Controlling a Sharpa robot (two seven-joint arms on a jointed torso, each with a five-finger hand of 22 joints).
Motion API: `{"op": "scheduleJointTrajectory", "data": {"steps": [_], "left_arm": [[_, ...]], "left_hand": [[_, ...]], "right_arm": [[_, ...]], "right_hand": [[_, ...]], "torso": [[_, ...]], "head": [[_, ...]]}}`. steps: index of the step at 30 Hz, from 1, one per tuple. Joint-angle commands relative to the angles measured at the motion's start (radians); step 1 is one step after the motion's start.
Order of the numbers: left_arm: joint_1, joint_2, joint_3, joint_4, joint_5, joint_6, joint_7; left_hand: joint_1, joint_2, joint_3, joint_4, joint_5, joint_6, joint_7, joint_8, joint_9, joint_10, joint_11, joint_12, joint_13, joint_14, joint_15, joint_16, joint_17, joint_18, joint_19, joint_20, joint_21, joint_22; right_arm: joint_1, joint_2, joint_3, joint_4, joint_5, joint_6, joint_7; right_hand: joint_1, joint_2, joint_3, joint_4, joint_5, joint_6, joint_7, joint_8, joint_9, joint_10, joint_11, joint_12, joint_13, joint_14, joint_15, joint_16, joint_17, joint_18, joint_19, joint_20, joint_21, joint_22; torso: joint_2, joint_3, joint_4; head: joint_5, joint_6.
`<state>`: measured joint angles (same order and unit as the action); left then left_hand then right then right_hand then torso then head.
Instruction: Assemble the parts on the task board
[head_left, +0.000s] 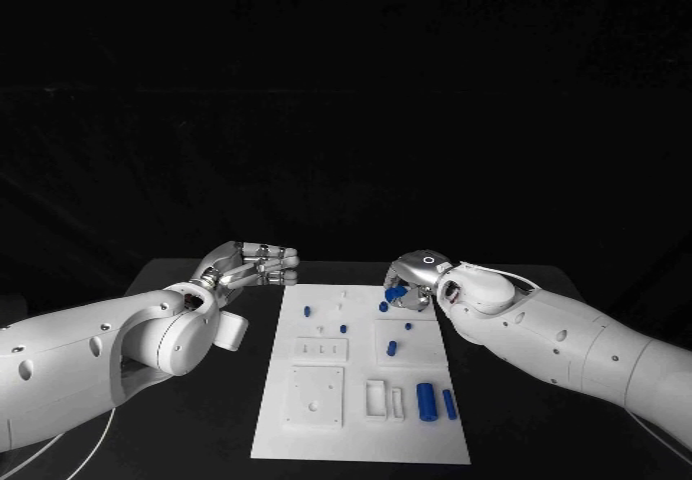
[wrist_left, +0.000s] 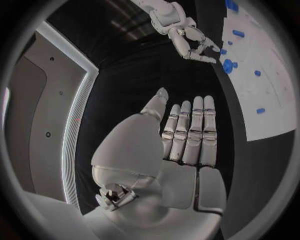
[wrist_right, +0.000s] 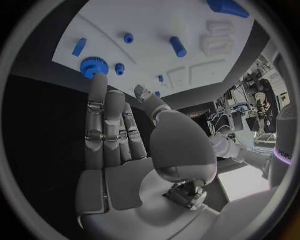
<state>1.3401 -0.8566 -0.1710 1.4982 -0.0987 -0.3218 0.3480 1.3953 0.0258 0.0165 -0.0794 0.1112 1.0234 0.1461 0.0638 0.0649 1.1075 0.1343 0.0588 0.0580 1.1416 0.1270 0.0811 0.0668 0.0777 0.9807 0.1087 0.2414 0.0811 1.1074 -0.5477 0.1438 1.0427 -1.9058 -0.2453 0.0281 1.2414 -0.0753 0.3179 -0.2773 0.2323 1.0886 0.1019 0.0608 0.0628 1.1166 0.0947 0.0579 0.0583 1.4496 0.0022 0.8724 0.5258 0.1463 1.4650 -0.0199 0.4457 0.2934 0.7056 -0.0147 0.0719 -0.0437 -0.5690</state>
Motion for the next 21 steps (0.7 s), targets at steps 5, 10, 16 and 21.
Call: {"op": "scheduleJointTrajectory", "data": {"steps": [5,10,16,21], "left_arm": [[0.015,-0.006,0.001,0.037,-0.034,0.018,-0.003],[0.021,-0.010,0.002,0.055,-0.039,0.018,-0.006],[0.024,-0.011,0.002,0.069,-0.042,0.019,-0.009],[0.027,-0.010,0.002,0.079,-0.040,0.023,-0.019]], "left_hand": [[-0.010,-0.003,-0.009,-0.006,-0.004,-0.009,0.000,-0.002,0.000,-0.013,0.004,0.000,0.001,-0.008,0.000,-0.006,-0.001,-0.004,-0.009,0.004,0.001,-0.003],[-0.010,-0.003,-0.012,-0.006,-0.004,-0.010,0.001,-0.002,0.000,-0.020,0.006,0.000,0.001,-0.009,0.001,-0.006,-0.001,-0.003,-0.010,0.005,0.001,-0.004],[-0.011,-0.003,-0.015,-0.006,-0.004,-0.011,0.002,-0.002,0.000,-0.023,0.007,0.000,0.001,-0.010,0.001,-0.005,-0.001,-0.003,-0.010,0.006,0.001,-0.004],[-0.016,-0.003,-0.017,-0.004,-0.004,-0.011,0.002,-0.002,0.000,-0.024,0.008,0.000,0.001,-0.011,0.002,-0.006,-0.001,-0.003,-0.011,0.007,0.001,-0.005]], "right_arm": [[0.000,0.023,0.001,-0.029,-0.112,-0.008,-0.060],[0.000,0.037,0.001,-0.052,-0.122,-0.009,-0.062],[0.000,0.049,0.001,-0.070,-0.126,-0.014,-0.059],[0.000,0.057,0.001,-0.081,-0.127,-0.015,-0.050]], "right_hand": [[0.008,-0.010,0.009,-0.001,-0.010,-0.005,0.000,0.001,0.000,-0.012,0.002,-0.001,0.000,-0.004,0.001,0.013,-0.005,0.003,0.033,0.000,0.002,0.011],[0.009,-0.012,0.023,-0.001,-0.016,-0.003,0.000,0.001,0.000,-0.015,0.002,-0.001,-0.001,-0.007,0.001,0.022,-0.009,0.005,0.032,0.001,0.002,0.024],[0.006,-0.012,0.052,-0.002,-0.027,0.003,0.000,0.001,0.000,-0.009,0.001,-0.001,-0.001,-0.009,0.001,0.031,-0.011,0.006,0.031,0.000,0.002,0.040],[-0.002,-0.015,0.090,-0.004,-0.024,0.019,0.003,0.001,0.000,0.007,-0.002,-0.001,-0.001,-0.009,-0.002,0.036,-0.012,0.003,0.030,-0.002,0.005,0.053]], "torso": [[0.029,0.0030,0.0102],[0.040,0.0034,0.0146],[0.049,0.0021,0.0189],[0.057,0.0004,0.0225]], "head": [[-0.008,0.009],[-0.013,0.008],[-0.014,0.012],[-0.014,0.016]]}}
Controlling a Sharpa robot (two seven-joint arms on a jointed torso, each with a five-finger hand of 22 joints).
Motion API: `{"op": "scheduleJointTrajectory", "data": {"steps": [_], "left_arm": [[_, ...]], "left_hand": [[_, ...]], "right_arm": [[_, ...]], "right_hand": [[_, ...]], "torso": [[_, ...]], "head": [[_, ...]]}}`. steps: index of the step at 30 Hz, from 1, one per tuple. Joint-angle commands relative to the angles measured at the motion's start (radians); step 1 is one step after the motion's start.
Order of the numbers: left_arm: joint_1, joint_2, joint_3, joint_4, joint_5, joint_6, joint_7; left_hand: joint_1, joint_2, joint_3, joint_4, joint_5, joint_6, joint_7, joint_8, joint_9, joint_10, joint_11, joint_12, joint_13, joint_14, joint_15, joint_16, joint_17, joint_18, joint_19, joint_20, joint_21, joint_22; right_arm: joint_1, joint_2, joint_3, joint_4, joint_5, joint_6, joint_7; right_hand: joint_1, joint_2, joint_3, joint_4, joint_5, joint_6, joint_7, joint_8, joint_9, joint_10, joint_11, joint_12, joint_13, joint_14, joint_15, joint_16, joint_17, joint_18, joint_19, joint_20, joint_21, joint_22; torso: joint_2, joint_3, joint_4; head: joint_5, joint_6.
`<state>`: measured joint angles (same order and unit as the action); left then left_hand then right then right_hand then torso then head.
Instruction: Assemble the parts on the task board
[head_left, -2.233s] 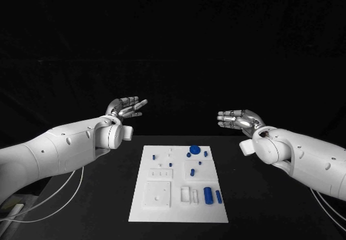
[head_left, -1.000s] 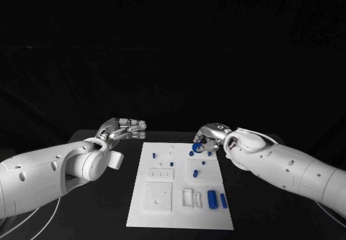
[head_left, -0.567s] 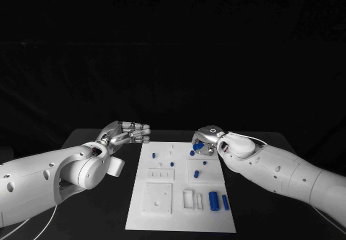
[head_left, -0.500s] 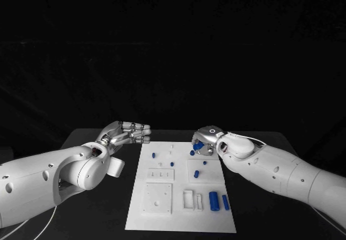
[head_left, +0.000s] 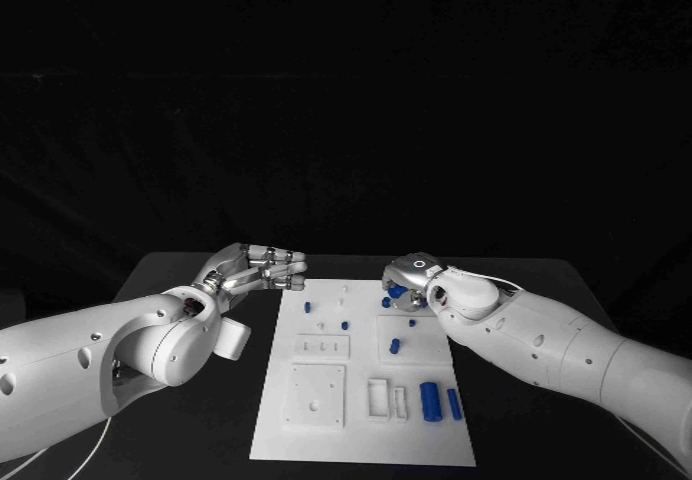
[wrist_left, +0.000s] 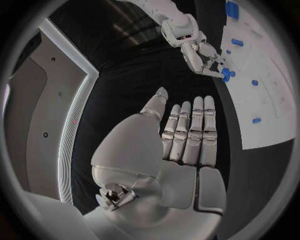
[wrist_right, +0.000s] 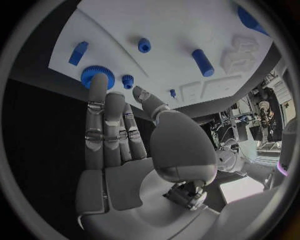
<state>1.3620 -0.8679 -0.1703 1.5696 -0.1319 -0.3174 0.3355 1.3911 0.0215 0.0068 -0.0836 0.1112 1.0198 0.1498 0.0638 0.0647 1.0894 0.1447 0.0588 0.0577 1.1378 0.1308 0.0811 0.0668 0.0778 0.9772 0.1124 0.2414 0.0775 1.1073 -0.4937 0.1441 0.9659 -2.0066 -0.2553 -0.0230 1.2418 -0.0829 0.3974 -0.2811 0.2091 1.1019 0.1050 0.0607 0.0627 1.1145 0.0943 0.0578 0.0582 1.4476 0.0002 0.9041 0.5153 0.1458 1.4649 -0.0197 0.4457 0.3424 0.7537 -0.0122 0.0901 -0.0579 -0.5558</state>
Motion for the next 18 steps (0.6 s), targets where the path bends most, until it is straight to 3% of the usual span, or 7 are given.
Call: {"op": "scheduleJointTrajectory", "data": {"steps": [1,13,18], "left_arm": [[0.006,0.002,0.001,0.010,-0.007,0.020,-0.008],[0.021,0.002,0.001,0.031,-0.006,0.027,-0.018],[0.022,0.003,0.001,0.032,-0.005,0.030,-0.020]], "left_hand": [[-0.011,0.001,-0.008,0.000,-0.004,-0.007,-0.001,-0.002,0.000,-0.006,-0.003,0.000,0.001,-0.007,-0.002,-0.006,-0.001,-0.003,-0.007,0.003,0.001,-0.001],[-0.011,0.001,-0.009,0.000,-0.006,-0.009,0.000,-0.002,0.000,-0.009,-0.002,0.000,0.001,-0.008,-0.001,-0.005,-0.001,-0.002,-0.008,0.004,0.000,-0.001],[-0.012,0.001,-0.012,0.002,-0.006,-0.011,0.000,-0.002,0.000,-0.011,-0.001,0.000,0.001,-0.008,-0.001,-0.005,-0.001,-0.002,-0.008,0.004,0.000,-0.002]], "right_arm": [[0.000,0.005,0.001,-0.006,-0.026,-0.005,0.002],[0.000,0.022,0.001,-0.028,-0.031,0.008,0.006],[0.000,0.026,0.001,-0.037,-0.033,0.011,0.004]], "right_hand": [[-0.006,-0.008,0.024,0.001,-0.001,0.010,0.000,0.001,0.000,0.014,-0.003,-0.001,-0.001,-0.007,-0.001,0.007,-0.001,0.003,0.029,-0.004,0.006,0.009],[-0.012,-0.009,0.079,0.004,-0.012,0.024,0.001,0.001,0.001,0.030,-0.007,-0.001,-0.001,-0.009,-0.004,0.015,-0.001,0.001,0.018,-0.007,0.018,0.056],[-0.016,-0.008,0.093,0.006,-0.019,0.025,0.003,0.001,0.001,0.030,-0.007,-0.001,-0.001,-0.011,-0.005,0.016,-0.001,0.000,0.015,-0.008,0.015,0.070]], "torso": [[0.011,-0.0024,0.0049],[0.031,-0.0037,0.0120],[0.038,-0.0033,0.0107]], "head": [[0.000,0.004],[-0.005,0.010],[-0.005,0.014]]}}
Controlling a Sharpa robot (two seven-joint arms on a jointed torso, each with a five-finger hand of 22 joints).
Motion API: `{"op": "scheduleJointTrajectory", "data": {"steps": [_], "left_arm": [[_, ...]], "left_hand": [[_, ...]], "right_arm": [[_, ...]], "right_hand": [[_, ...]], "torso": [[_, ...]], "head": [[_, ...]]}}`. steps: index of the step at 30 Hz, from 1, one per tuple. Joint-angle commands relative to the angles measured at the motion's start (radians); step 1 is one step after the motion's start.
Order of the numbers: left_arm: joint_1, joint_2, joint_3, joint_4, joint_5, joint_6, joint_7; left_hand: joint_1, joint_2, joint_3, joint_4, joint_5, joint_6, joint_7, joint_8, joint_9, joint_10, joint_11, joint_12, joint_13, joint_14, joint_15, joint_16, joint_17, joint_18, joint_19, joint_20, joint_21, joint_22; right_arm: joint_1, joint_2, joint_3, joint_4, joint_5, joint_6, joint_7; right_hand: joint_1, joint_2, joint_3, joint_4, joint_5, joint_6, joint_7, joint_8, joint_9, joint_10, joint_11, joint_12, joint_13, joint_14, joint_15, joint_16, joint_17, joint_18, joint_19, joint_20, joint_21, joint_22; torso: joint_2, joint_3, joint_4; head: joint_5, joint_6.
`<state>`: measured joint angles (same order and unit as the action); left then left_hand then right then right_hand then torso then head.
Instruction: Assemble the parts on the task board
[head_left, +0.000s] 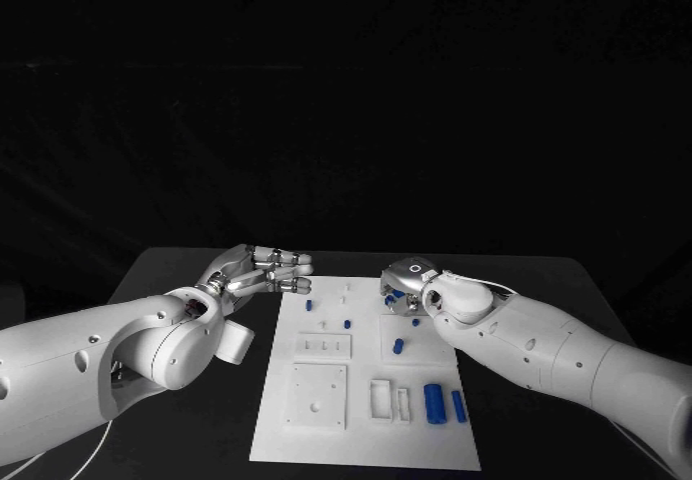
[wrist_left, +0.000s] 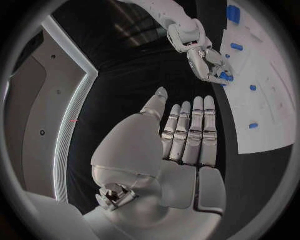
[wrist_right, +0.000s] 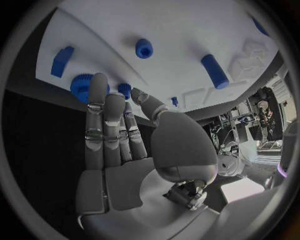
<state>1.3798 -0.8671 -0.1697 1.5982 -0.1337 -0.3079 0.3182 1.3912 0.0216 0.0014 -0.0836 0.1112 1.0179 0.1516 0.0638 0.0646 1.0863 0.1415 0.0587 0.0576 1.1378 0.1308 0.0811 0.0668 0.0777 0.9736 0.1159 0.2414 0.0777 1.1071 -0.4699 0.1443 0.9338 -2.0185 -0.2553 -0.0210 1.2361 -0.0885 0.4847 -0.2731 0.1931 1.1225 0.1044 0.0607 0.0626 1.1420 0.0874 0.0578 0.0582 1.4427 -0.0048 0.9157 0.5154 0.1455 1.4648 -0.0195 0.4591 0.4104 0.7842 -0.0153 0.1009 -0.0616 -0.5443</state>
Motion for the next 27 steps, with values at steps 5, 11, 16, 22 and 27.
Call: {"op": "scheduleJointTrajectory", "data": {"steps": [5,11,16,22,27], "left_arm": [[0.005,0.007,0.001,0.001,-0.003,0.027,-0.007],[0.005,0.009,0.001,-0.002,-0.002,0.030,-0.009],[0.005,0.009,0.001,-0.003,-0.002,0.031,-0.011],[0.005,0.007,0.001,-0.004,-0.002,0.031,-0.012],[0.005,0.008,0.001,-0.004,-0.002,0.032,-0.014]], "left_hand": [[-0.012,0.001,-0.007,0.002,-0.006,-0.009,-0.002,-0.002,0.000,-0.008,0.002,0.000,0.001,-0.008,-0.001,-0.005,-0.001,-0.002,-0.004,0.000,0.000,-0.002],[-0.013,0.001,-0.007,0.003,-0.008,-0.010,-0.001,-0.001,0.000,-0.009,0.002,0.001,0.001,-0.008,-0.001,-0.005,-0.001,-0.002,-0.004,0.001,0.000,-0.002],[-0.013,0.001,-0.007,0.003,-0.008,-0.010,-0.001,-0.001,0.000,-0.009,0.002,0.001,0.001,-0.008,-0.001,-0.005,-0.001,-0.002,-0.004,0.001,0.000,-0.002],[-0.013,0.001,-0.007,0.003,-0.008,-0.010,-0.001,-0.001,0.000,-0.009,0.002,0.001,0.001,-0.008,-0.001,-0.005,-0.001,-0.002,-0.004,0.001,0.000,-0.002],[-0.013,0.001,-0.007,0.003,-0.008,-0.010,-0.001,-0.001,0.000,-0.009,0.002,0.001,0.001,-0.008,-0.001,-0.005,-0.001,-0.002,-0.004,0.001,0.000,-0.002]], "right_arm": [[0.000,0.004,0.000,-0.012,-0.022,0.016,0.001],[0.000,0.004,0.000,-0.008,-0.024,0.021,0.000],[0.000,0.003,0.000,-0.005,-0.030,0.019,-0.004],[0.000,0.001,0.000,-0.001,-0.036,-0.007,-0.008],[0.000,0.000,0.000,0.011,-0.037,-0.074,-0.011]], "right_hand": [[-0.013,-0.003,0.016,0.000,-0.007,0.003,0.004,0.002,0.001,0.002,0.000,-0.001,-0.001,-0.005,0.000,0.004,-0.002,-0.001,0.016,-0.009,-0.002,0.011],[-0.011,0.006,0.027,0.001,-0.010,0.026,0.003,0.002,0.002,0.031,-0.008,-0.001,-0.001,-0.006,-0.006,0.007,-0.001,-0.003,0.020,-0.013,-0.001,0.022],[-0.009,0.006,0.054,-0.002,-0.020,0.037,0.004,0.002,0.002,0.059,-0.015,-0.001,0.000,-0.007,-0.013,0.005,-0.001,-0.013,0.014,-0.022,0.020,0.053],[0.005,0.014,0.073,-0.004,-0.035,0.067,-0.003,0.004,0.004,0.101,-0.027,0.000,0.002,-0.007,-0.021,0.007,0.002,-0.014,0.006,-0.028,0.035,0.081],[0.022,0.028,0.102,-0.008,-0.072,0.120,-0.016,0.005,0.011,0.164,-0.046,0.000,0.003,-0.010,-0.039,0.011,0.009,-0.029,-0.005,-0.046,0.065,0.120]], "torso": [[0.013,-0.0007,0.0000],[0.019,0.0015,0.0018],[0.022,0.0008,0.0053],[0.027,0.0011,0.0072],[0.031,0.0007,0.0108]], "head": [[-0.006,0.005],[-0.005,0.009],[-0.010,0.013],[-0.012,0.017],[-0.015,0.022]]}}
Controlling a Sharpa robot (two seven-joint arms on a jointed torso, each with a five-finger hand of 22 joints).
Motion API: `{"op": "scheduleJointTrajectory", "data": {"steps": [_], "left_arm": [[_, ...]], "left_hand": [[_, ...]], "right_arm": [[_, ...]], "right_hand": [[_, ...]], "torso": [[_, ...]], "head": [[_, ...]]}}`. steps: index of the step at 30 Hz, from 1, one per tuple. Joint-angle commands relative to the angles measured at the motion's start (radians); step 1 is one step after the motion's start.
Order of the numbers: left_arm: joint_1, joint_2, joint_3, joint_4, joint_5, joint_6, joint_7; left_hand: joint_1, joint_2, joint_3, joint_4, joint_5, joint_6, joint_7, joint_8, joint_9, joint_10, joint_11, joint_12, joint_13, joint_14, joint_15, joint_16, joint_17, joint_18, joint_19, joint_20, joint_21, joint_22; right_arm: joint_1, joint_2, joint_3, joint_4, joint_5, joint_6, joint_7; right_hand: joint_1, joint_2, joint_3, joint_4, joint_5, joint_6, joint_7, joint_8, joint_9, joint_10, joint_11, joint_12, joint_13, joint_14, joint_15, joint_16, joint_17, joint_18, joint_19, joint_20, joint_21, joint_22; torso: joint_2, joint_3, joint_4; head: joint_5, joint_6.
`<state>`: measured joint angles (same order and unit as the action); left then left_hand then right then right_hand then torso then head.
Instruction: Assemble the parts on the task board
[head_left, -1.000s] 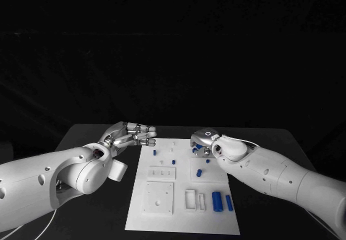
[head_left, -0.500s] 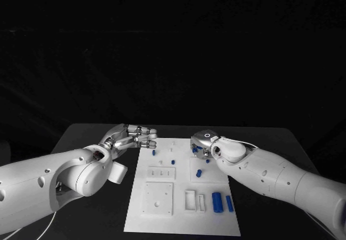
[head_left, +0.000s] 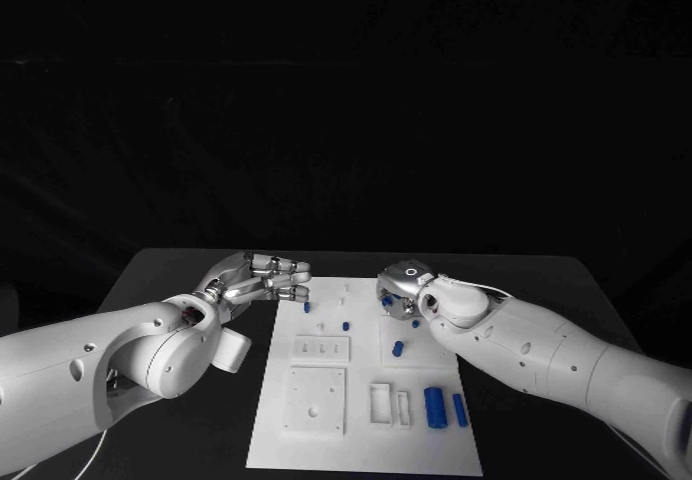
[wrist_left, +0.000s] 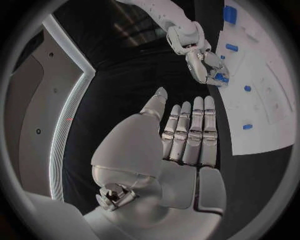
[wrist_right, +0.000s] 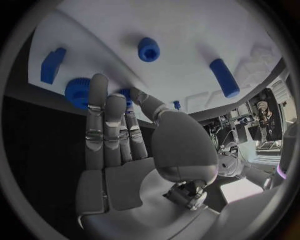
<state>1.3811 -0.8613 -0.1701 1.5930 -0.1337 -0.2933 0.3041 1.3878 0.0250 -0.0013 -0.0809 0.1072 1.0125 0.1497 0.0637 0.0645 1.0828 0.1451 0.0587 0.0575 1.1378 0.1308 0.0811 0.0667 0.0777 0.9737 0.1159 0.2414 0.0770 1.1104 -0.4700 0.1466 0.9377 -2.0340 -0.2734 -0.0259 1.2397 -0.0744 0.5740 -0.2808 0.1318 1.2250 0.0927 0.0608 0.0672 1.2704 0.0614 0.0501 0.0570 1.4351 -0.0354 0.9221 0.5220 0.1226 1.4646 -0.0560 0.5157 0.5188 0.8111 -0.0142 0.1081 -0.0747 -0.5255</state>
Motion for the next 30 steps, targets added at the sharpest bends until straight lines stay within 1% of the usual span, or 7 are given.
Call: {"op": "scheduleJointTrajectory", "data": {"steps": [1,5,11,15,23,26,30], "left_arm": [[0.004,0.002,0.001,0.001,-0.002,0.018,0.000],[0.004,0.003,0.001,0.000,-0.002,0.019,-0.002],[0.004,0.004,0.001,-0.001,-0.002,0.021,-0.005],[0.004,0.006,0.001,-0.001,-0.002,0.023,-0.008],[0.005,0.016,0.001,-0.005,-0.005,0.025,-0.012],[0.007,0.021,0.001,-0.008,-0.006,0.026,-0.012],[0.007,0.026,0.001,-0.011,-0.006,0.027,-0.013]], "left_hand": [[-0.009,-0.002,-0.005,0.000,-0.004,-0.005,0.001,-0.001,0.000,-0.005,-0.002,0.001,0.002,-0.008,-0.001,-0.004,-0.001,-0.002,-0.004,0.001,0.000,-0.001],[-0.007,-0.002,-0.005,0.000,-0.003,-0.005,0.001,-0.001,0.000,-0.006,-0.001,0.001,0.002,-0.008,-0.001,-0.004,-0.001,-0.001,-0.004,0.000,-0.001,-0.001],[-0.005,-0.002,-0.004,-0.001,-0.002,-0.006,0.001,-0.002,0.000,-0.007,-0.001,0.000,0.002,-0.008,-0.001,-0.004,-0.001,-0.002,-0.004,0.000,-0.001,-0.001],[-0.005,-0.002,-0.004,-0.001,-0.002,-0.006,0.001,-0.002,0.000,-0.007,-0.001,0.000,0.002,-0.008,-0.001,-0.004,-0.001,-0.002,-0.004,0.000,-0.001,-0.001],[-0.003,-0.002,-0.003,-0.003,0.000,-0.006,0.001,-0.001,0.000,-0.009,-0.001,0.000,0.002,-0.008,-0.001,-0.004,-0.001,-0.001,-0.004,0.000,-0.001,-0.001],[-0.003,-0.002,-0.003,-0.003,0.000,-0.006,0.001,-0.001,0.000,-0.009,-0.001,0.000,0.002,-0.008,-0.001,-0.004,-0.001,-0.001,-0.004,0.000,-0.001,-0.001],[-0.002,-0.001,-0.002,-0.005,0.002,-0.007,0.002,-0.002,0.000,-0.010,0.000,0.001,0.002,-0.008,-0.001,-0.005,-0.001,-0.001,-0.004,0.000,0.000,-0.001]], "right_arm": [[-0.003,0.000,-0.002,0.011,-0.024,-0.071,-0.009],[-0.003,0.001,-0.001,0.024,-0.035,-0.120,-0.029],[-0.003,0.010,0.005,0.035,-0.041,-0.152,-0.048],[-0.003,0.023,0.010,0.037,-0.046,-0.164,-0.070],[-0.003,0.067,0.018,0.013,-0.056,-0.178,-0.107],[-0.002,0.083,0.021,0.002,-0.057,-0.180,-0.113],[0.000,0.099,0.023,-0.013,-0.058,-0.184,-0.118]], "right_hand": [[0.021,0.012,0.018,0.001,-0.024,0.024,-0.005,0.003,0.007,0.045,-0.023,0.008,0.004,-0.004,-0.011,0.001,0.003,-0.012,-0.010,-0.014,0.023,0.030],[0.037,0.011,0.021,0.002,-0.077,0.040,-0.011,0.003,0.006,0.078,-0.033,0.007,0.006,0.002,-0.017,-0.012,-0.009,-0.022,-0.037,-0.021,0.065,0.090],[0.040,0.010,0.020,0.003,-0.079,0.040,-0.012,0.003,0.004,0.076,-0.033,0.008,0.006,0.005,-0.018,-0.015,-0.017,-0.022,-0.054,-0.023,0.075,0.138],[0.037,0.009,0.024,0.004,-0.078,0.040,-0.011,0.003,0.004,0.074,-0.032,0.009,0.006,0.005,-0.017,-0.015,-0.022,-0.020,-0.053,-0.022,0.066,0.161],[0.034,0.005,0.035,0.005,-0.073,0.041,-0.011,0.003,0.004,0.073,-0.032,0.008,0.006,0.003,-0.016,-0.013,-0.022,-0.011,-0.054,-0.020,0.058,0.206],[0.034,0.005,0.035,0.005,-0.073,0.041,-0.011,0.003,0.004,0.073,-0.031,0.008,0.006,0.003,-0.016,-0.014,-0.022,-0.010,-0.055,-0.019,0.055,0.218],[0.034,0.005,0.035,0.005,-0.073,0.041,-0.011,0.003,0.004,0.073,-0.031,0.008,0.006,0.003,-0.016,-0.014,-0.022,-0.010,-0.055,-0.019,0.055,0.218]], "torso": [[0.004,-0.0008,0.0040],[0.006,-0.0023,0.0074],[0.009,-0.0031,0.0100],[0.010,-0.0059,0.0118],[0.013,-0.0059,0.0170],[0.013,-0.0072,0.0198],[0.016,-0.0122,0.0249]], "head": [[-0.002,0.004],[0.001,0.009],[0.004,0.015],[0.008,0.019],[0.016,0.026],[0.017,0.027],[0.016,0.031]]}}
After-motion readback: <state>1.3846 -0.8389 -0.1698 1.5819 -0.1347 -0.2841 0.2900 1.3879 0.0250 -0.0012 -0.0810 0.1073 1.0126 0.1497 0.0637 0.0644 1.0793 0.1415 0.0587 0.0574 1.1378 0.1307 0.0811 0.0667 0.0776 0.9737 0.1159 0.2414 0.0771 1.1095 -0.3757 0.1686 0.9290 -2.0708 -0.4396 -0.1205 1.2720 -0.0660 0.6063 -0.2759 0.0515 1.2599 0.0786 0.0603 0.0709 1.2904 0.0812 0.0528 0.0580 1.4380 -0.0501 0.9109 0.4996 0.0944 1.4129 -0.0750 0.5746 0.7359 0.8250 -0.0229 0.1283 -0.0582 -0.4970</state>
